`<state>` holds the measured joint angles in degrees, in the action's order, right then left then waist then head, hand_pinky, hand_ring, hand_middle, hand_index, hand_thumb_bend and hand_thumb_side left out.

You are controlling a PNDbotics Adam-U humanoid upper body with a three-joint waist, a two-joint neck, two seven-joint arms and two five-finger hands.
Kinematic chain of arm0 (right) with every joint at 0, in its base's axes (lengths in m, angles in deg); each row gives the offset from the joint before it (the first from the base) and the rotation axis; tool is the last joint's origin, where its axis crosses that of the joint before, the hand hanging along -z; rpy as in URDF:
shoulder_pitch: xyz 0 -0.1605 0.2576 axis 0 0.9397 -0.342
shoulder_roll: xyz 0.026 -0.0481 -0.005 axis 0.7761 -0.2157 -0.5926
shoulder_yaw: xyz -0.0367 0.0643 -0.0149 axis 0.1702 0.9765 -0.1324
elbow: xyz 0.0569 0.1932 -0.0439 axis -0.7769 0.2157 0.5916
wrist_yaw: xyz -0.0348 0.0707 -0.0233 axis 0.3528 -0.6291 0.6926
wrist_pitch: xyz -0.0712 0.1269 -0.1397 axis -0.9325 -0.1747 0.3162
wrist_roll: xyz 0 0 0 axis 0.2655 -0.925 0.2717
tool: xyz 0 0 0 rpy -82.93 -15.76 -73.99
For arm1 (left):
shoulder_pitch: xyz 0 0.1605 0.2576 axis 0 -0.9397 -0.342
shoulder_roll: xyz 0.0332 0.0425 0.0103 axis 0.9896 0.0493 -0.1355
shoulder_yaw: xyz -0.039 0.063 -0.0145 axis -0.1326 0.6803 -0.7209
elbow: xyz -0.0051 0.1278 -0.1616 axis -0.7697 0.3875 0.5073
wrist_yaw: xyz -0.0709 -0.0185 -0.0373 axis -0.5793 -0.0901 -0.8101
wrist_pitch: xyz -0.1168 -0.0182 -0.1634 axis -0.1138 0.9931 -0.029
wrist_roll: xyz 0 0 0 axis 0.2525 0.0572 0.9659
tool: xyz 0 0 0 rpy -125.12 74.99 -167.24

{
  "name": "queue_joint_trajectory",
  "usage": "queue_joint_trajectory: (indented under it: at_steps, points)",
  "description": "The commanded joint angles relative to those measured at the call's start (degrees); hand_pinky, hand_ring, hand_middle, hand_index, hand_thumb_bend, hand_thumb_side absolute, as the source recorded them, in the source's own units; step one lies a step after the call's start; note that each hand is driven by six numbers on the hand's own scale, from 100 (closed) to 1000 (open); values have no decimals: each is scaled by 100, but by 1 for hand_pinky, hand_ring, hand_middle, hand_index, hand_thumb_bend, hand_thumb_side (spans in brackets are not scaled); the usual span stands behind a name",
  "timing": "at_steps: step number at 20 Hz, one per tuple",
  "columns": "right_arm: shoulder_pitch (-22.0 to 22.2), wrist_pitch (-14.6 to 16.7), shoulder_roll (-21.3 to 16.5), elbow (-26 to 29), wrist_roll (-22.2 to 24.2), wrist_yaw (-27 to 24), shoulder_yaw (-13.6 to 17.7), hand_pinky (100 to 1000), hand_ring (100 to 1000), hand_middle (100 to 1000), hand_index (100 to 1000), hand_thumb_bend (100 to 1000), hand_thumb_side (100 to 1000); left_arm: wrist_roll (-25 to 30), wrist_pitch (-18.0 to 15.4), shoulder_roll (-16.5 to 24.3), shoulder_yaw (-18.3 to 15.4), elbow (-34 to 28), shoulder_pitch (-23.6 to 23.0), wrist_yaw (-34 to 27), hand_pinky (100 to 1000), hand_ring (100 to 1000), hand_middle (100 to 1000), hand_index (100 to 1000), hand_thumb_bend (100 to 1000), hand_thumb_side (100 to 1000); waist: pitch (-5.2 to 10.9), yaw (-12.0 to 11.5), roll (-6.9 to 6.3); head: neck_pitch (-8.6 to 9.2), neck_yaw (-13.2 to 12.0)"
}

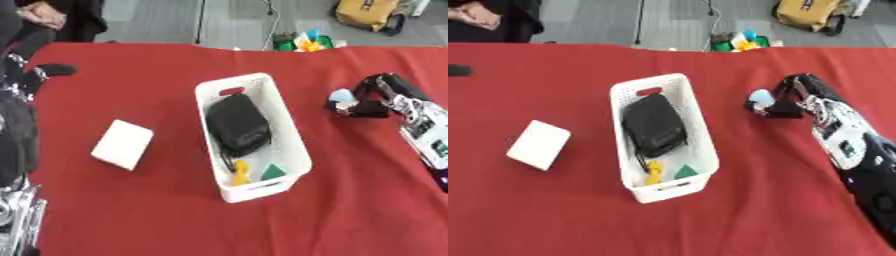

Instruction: Pick up objects on the table and place them in the box.

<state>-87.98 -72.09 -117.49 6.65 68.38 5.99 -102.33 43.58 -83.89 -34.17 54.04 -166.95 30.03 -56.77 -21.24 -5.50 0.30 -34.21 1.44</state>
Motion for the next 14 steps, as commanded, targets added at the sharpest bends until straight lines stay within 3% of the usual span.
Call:
queue_joint_trajectory:
  at_steps: [1, 14]
  points:
    - [-53, -24, -47, 4, 16, 71, -17, 880, 832, 518, 682, 689, 607, -6, 15, 31, -6, -81, 48, -21, 658, 867, 1000, 917, 100, 1000, 164, 18, -1, -20, -40]
    - [-37, -50, -38, 55, -13, 67, -34, 875, 816, 487, 646, 636, 610, -14, 28, 25, -7, -81, 52, -29, 659, 868, 1000, 920, 100, 1000, 197, 38, 9, 7, -56]
